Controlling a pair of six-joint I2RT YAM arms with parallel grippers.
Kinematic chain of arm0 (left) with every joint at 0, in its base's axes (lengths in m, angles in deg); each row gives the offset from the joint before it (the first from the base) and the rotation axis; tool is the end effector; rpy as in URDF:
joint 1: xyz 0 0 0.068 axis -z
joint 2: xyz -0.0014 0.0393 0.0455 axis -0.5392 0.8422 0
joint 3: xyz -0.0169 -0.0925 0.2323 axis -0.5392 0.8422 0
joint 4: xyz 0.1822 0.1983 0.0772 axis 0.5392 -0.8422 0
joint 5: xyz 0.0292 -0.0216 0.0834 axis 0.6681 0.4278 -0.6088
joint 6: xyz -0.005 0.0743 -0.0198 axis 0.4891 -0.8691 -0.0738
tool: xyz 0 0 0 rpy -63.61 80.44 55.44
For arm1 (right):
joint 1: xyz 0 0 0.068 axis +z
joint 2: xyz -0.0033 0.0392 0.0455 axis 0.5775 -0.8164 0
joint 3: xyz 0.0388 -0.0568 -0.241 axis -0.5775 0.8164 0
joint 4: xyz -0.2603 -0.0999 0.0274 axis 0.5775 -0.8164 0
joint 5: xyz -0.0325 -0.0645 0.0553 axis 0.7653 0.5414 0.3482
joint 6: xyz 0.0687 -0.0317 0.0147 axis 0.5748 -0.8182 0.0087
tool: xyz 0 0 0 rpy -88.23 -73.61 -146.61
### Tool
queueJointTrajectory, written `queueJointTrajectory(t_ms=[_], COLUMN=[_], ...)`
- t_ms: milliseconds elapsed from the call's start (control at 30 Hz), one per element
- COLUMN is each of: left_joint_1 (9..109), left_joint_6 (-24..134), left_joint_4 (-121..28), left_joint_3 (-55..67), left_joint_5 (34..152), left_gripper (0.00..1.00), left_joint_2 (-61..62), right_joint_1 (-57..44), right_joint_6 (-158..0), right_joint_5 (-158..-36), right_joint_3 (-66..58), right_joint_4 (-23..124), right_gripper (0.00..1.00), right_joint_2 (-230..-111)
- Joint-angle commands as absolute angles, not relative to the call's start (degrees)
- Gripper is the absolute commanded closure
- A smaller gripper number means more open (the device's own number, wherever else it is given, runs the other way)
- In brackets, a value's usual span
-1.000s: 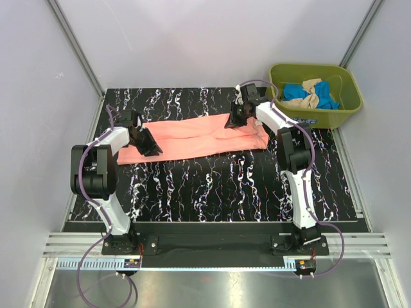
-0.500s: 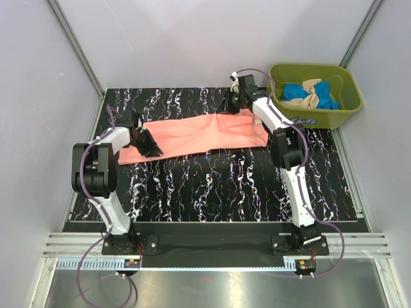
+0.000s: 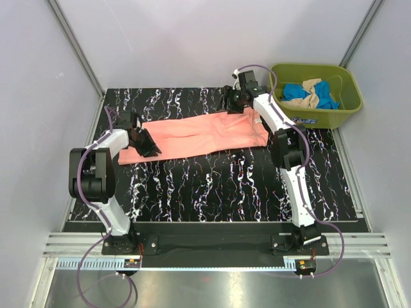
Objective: Fold and stack the t-shirts
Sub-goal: Fold the tshirt
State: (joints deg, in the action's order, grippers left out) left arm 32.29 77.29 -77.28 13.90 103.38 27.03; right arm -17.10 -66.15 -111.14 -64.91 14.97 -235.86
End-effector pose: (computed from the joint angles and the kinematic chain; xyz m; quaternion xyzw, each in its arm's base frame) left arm 0.3719 -0.0190 0.1132 -0.2479 0.9328 -0.2116 0.1535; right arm 0.5488 0.2057 0.1668 -0.0577 0.9103 0.2855 0.2941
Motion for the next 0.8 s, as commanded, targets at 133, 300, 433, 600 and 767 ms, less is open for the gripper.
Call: queueJointTrajectory(t_ms=[133,300,433,600,767], left_joint_1=[34.5,39.0,44.4,49.2,53.4], left_joint_6=[73.0,76.6,82.5,88.3,91.6], left_joint_4=[-74.3,-60.1,-47.1,-43.0,-45.1], left_joint_3=[6.3,0.1,-4.6,-13.2,-25.6], left_joint_5=[105.5,113.6,110.2,102.8,97.2], left_gripper=[0.65,0.59,0.58,0.60,0.61], left_joint_2=[26.8,32.4,39.2,47.8,58.7], right_joint_1=[-18.7,-21.3,-24.2,-26.0,-26.0], right_joint_6=[-72.2,-72.7,-72.9,-77.5,-78.2], right_joint_5=[-95.2,-96.3,-98.7,-103.7,-105.8], right_joint_3=[-55.2,-55.9,-56.0,-59.7,-61.1], right_joint_4=[10.4,10.6,12.5,11.9,12.0], right_gripper=[0.37,0.50,0.44,0.40,0.41], right_joint_2=[-220.8,-222.4,-224.1,-227.2,-230.7])
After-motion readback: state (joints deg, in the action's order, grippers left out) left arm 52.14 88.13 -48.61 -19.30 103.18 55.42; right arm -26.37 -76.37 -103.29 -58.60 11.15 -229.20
